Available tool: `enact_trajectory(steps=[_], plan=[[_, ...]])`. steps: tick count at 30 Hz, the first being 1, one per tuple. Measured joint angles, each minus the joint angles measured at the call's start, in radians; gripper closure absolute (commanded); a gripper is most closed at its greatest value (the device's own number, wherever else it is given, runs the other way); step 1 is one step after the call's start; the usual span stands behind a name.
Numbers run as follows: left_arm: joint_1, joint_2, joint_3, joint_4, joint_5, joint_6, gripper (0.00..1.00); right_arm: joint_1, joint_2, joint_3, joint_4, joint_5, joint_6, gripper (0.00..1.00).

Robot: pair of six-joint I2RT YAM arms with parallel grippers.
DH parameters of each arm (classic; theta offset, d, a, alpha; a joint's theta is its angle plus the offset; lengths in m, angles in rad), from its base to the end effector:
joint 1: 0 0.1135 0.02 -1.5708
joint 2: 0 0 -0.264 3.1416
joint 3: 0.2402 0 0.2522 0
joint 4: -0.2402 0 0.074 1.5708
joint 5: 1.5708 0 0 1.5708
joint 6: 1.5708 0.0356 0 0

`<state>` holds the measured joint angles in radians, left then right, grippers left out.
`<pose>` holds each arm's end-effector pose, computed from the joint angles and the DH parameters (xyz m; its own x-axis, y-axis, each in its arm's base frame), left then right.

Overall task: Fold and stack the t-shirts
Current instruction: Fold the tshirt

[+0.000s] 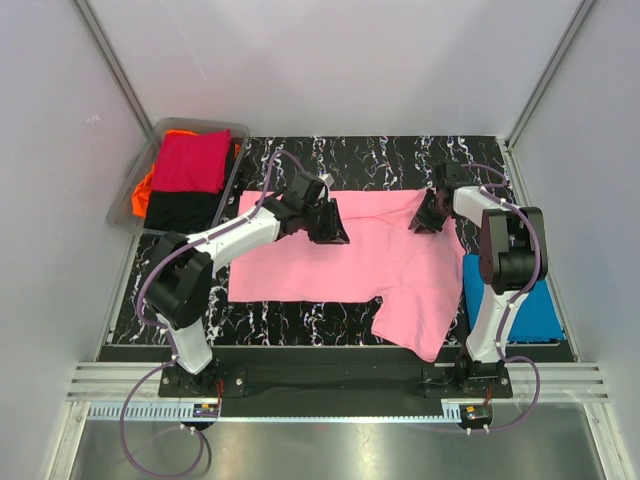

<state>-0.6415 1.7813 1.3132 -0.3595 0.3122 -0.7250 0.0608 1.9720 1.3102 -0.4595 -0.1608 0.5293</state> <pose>0.3090 -0.2444 0.2353 -0.9296 -0.0933 -0.3565 0.1597 0.7698 -0.6180 0.3996 0.0300 0.1550 -0.8413 0.4481 -0.3022 0.3422 0.8744 0.3439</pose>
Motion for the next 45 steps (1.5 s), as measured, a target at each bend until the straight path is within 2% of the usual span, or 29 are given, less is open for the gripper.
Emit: enact_trajectory(steps=[9, 12, 14, 15, 24, 31, 45], plan=[[0.0, 0.0, 0.0, -0.006, 0.001, 0.002, 0.74, 0.0, 0.024, 0.027, 0.003, -0.018, 0.007, 0.7], [0.0, 0.0, 0.0, -0.006, 0.001, 0.002, 0.75, 0.0, 0.027, 0.03, 0.003, -0.019, 0.015, 0.79], [0.0, 0.0, 0.0, -0.006, 0.001, 0.002, 0.75, 0.001, 0.027, 0.03, 0.003, -0.02, 0.02, 0.9], [0.002, 0.0, 0.001, -0.006, 0.001, 0.002, 0.75, 0.001, 0.027, 0.03, 0.002, -0.021, 0.024, 0.92], [0.013, 0.007, 0.008, -0.009, 0.001, -0.002, 0.74, 0.006, -0.024, -0.005, -0.036, -0.051, 0.101, 0.99], [0.014, 0.019, 0.013, -0.008, 0.001, -0.016, 0.71, 0.016, -0.09, -0.087, -0.05, -0.095, 0.253, 0.98], [0.014, 0.019, -0.005, -0.008, 0.002, -0.043, 0.68, 0.072, -0.101, -0.171, -0.025, -0.13, 0.483, 0.93]])
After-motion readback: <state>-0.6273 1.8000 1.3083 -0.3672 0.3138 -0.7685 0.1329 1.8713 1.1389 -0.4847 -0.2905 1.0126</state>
